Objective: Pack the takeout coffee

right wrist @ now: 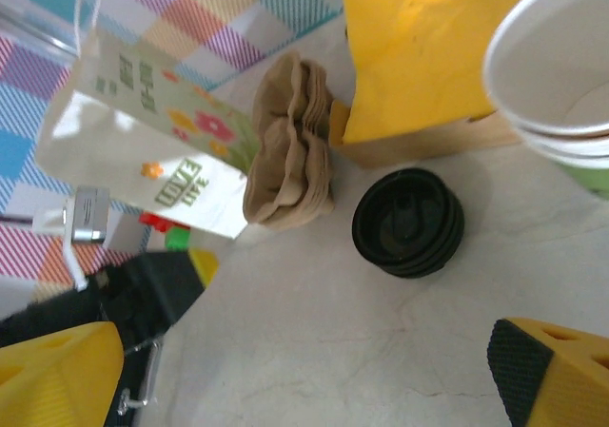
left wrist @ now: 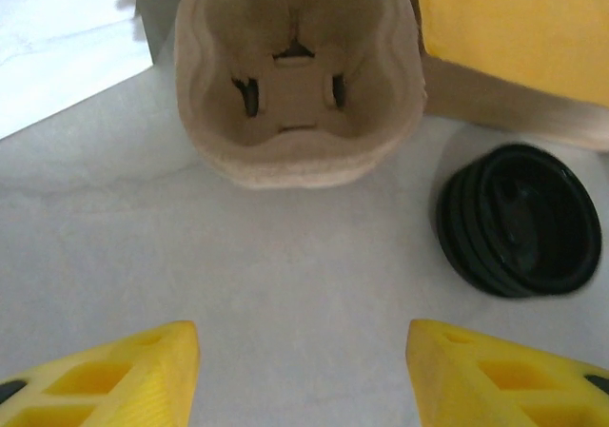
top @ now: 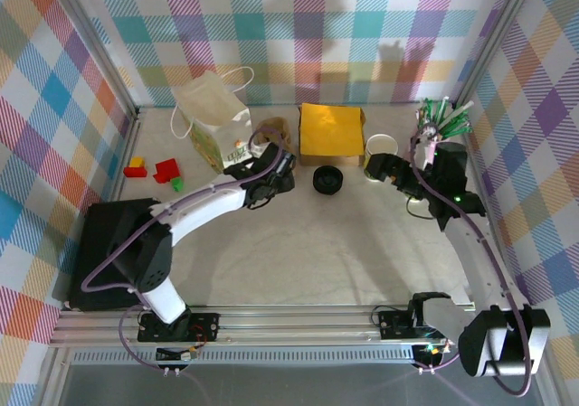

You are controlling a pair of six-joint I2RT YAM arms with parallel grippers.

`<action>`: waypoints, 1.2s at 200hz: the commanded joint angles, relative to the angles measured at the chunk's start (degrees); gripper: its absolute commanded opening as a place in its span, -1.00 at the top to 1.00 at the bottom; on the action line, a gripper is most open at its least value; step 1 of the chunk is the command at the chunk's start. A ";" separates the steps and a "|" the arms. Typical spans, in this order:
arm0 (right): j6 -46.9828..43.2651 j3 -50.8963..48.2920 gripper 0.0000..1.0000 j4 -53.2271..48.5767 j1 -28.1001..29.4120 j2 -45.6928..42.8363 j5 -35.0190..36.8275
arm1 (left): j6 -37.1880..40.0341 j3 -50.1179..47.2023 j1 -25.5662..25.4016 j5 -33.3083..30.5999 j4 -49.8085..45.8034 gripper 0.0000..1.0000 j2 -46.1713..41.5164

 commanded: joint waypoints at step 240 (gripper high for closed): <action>-7.62 -3.19 -0.98 7.42 14.57 9.72 13.34 | -3.22 11.50 8.87 -5.16 4.73 0.60 16.58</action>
